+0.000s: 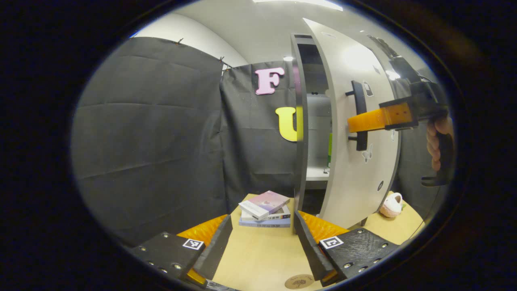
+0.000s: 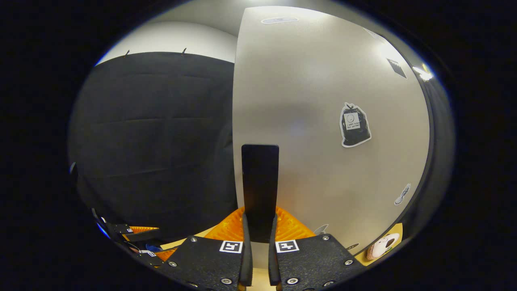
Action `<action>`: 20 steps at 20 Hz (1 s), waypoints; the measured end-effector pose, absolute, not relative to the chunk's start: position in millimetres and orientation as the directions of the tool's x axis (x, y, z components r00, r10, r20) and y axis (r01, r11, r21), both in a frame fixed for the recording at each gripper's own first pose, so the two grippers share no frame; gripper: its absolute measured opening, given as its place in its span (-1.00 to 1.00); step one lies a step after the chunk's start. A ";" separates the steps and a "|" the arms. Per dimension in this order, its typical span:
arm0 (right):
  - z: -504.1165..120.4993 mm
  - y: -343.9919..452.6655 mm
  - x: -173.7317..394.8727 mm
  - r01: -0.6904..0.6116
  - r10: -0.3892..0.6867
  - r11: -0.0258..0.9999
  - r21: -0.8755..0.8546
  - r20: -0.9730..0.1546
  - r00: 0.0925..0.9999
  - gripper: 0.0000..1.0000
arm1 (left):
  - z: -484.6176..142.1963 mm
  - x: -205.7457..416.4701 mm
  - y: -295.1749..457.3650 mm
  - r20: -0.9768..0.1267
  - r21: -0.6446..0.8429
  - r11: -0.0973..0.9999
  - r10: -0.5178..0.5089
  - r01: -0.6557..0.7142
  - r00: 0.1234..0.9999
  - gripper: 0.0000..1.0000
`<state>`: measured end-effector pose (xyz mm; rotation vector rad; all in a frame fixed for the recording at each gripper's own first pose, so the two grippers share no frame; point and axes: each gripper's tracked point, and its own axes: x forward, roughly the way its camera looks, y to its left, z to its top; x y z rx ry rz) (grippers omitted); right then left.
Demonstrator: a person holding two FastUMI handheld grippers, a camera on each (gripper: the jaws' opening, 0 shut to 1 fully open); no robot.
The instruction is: Open the cabinet door with the right hand, grasp the bottle in the cabinet with the left hand and place it on the coaster, then close the cabinet door with the right hand.
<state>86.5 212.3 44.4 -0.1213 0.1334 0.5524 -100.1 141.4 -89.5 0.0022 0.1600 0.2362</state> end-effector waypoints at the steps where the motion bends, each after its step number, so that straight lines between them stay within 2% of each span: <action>1: 43.4 209.7 85.2 -0.545 0.528 0.835 -0.081 -0.163 0.833 -0.69 | -89.9 -105.2 136.8 -0.163 0.024 0.970 0.241 -0.240 0.957 0.76; 3: 41.7 203.8 81.1 -0.575 0.557 0.815 -0.072 -0.176 0.812 -0.69 | -91.5 -107.2 131.4 -0.186 0.029 0.969 0.244 -0.243 0.952 0.84; 4: 41.1 200.6 79.4 -0.589 0.571 0.805 -0.067 -0.181 0.801 -0.69 | -88.8 -110.0 126.1 -0.185 0.032 0.969 0.245 -0.244 0.952 0.76; 5: 40.7 198.6 77.8 -0.607 0.588 0.792 -0.068 -0.179 0.788 -0.69 | -85.2 -112.1 120.0 -0.183 0.039 0.969 0.247 -0.244 0.951 0.83; 6: 40.6 195.0 76.1 -0.630 0.612 0.773 -0.074 -0.176 0.771 -0.68 | -81.1 -116.2 112.7 -0.174 0.049 0.968 0.249 -0.245 0.953 0.77; 11: 38.6 174.5 71.9 -0.703 0.687 0.709 -0.049 -0.179 0.705 -0.69 | -68.3 -123.8 75.4 -0.157 0.080 0.972 0.231 -0.221 0.960 0.77; 20: 43.0 130.3 60.7 -0.546 0.537 0.836 -0.044 -0.131 0.833 -0.68 | -43.9 -93.3 -11.2 -0.120 0.108 0.987 0.130 -0.117 0.984 0.77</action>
